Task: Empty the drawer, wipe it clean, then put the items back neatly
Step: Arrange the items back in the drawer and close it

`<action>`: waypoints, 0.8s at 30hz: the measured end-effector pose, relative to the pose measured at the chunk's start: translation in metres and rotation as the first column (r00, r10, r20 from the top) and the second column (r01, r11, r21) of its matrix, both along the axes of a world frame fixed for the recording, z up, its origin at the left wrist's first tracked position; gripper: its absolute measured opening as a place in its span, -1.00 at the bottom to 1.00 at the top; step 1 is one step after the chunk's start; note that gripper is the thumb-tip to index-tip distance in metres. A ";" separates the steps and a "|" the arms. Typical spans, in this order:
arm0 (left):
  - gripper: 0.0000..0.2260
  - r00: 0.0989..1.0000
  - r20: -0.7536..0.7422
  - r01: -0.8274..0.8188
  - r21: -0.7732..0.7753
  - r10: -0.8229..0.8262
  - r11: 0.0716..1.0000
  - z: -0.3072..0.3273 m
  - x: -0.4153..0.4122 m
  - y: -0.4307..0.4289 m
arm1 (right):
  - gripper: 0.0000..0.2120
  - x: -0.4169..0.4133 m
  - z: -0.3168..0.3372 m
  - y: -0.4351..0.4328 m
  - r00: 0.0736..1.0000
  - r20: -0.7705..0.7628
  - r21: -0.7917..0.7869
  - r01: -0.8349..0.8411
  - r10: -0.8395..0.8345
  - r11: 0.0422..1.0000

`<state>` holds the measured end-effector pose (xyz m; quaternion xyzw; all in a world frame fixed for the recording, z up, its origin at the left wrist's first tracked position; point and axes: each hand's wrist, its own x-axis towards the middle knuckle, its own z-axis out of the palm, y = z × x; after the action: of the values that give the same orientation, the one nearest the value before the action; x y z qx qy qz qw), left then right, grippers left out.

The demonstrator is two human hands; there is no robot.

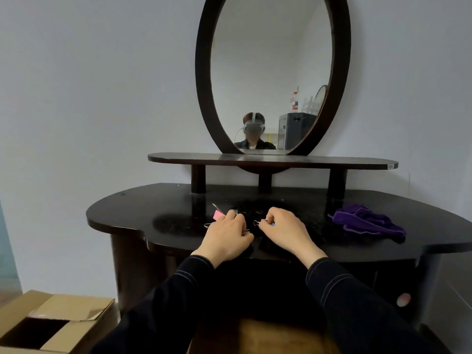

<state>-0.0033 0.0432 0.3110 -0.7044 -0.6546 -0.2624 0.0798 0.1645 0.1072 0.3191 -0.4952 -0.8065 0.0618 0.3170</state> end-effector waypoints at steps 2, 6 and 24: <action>-0.85 1.000 0.004 0.018 0.004 -0.018 1.000 0.001 0.000 0.001 | -0.76 0.002 0.001 0.001 0.994 -0.109 -0.058 0.000 -0.007 0.998; -0.69 0.999 -0.027 0.019 -0.018 -0.020 1.000 0.001 0.002 0.004 | -0.74 0.005 0.003 0.006 0.945 -0.327 -0.151 -0.050 -0.002 0.987; -0.90 0.996 -0.045 0.074 0.033 -0.073 0.997 0.004 0.012 -0.002 | -0.66 0.012 0.011 0.003 0.734 -0.668 -0.329 -0.145 -0.122 0.933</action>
<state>0.0089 0.0414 0.3151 -0.7322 -0.6217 -0.2609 0.0964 0.1760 0.1104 0.3297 -0.4824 -0.6125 0.3867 0.4926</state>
